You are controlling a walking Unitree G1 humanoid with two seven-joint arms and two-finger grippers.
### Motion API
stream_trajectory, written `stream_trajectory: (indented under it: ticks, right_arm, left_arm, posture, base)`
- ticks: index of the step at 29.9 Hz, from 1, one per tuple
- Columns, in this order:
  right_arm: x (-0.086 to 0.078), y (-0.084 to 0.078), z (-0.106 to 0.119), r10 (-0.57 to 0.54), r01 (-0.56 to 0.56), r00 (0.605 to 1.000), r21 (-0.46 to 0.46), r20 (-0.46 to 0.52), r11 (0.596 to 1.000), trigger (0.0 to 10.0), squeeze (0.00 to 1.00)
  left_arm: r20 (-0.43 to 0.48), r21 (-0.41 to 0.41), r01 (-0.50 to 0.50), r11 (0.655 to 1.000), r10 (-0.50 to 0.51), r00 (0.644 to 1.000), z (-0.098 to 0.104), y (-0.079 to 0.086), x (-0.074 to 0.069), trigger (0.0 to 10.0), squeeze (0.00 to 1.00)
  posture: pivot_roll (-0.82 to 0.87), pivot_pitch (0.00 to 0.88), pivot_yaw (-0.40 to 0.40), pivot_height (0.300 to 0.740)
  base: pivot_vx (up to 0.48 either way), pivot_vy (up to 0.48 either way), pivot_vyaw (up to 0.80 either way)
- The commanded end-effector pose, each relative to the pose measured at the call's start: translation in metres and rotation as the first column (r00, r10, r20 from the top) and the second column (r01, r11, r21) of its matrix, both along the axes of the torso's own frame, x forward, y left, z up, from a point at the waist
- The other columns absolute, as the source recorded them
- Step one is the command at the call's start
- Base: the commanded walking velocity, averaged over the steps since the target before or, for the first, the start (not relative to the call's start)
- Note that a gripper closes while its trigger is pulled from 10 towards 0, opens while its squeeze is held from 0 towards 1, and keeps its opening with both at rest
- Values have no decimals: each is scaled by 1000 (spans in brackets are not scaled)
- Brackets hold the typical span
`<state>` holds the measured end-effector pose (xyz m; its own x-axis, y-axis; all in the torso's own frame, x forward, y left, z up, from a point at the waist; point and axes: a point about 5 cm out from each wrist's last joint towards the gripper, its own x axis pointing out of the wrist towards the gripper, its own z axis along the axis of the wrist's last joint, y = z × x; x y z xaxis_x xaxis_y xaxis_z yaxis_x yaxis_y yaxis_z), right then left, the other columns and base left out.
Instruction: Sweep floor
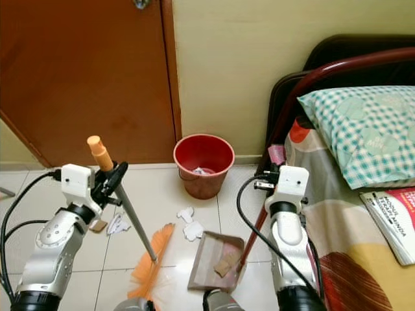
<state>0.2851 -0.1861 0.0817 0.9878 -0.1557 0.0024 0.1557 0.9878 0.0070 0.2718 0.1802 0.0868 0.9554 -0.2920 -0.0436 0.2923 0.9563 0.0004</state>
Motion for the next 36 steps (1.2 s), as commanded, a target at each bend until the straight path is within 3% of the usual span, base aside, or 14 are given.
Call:
stream_trajectory:
  ticks: [1,18,25,36]
  right_arm:
    - [3,-2,7,5,-4,1000,-5,28,1000,10000,0]
    - [8,6,9,38,-39,999,6,24,999,10000,0]
    - [17,11,23,67,-68,996,6,65,998,10000,0]
    - [34,25,53,128,-135,983,49,130,990,10000,0]
  left_arm:
    - [2,19,13,1000,-13,1000,0,-2,2,10000,0]
    - [16,14,-12,1000,11,1000,0,-2,1,10000,0]
    - [26,35,-28,999,27,999,4,0,5,10000,0]
    - [-7,142,-149,979,152,988,-5,18,2,10000,0]
  posture:
    - [-88,18,21,740]
    - [-79,34,-13,740]
    - [-77,43,-6,740]
    - [-64,58,-9,740]
  base:
    - [0,247,-800]
    - [0,0,-785]
    - [0,0,0]
    - [0,0,0]
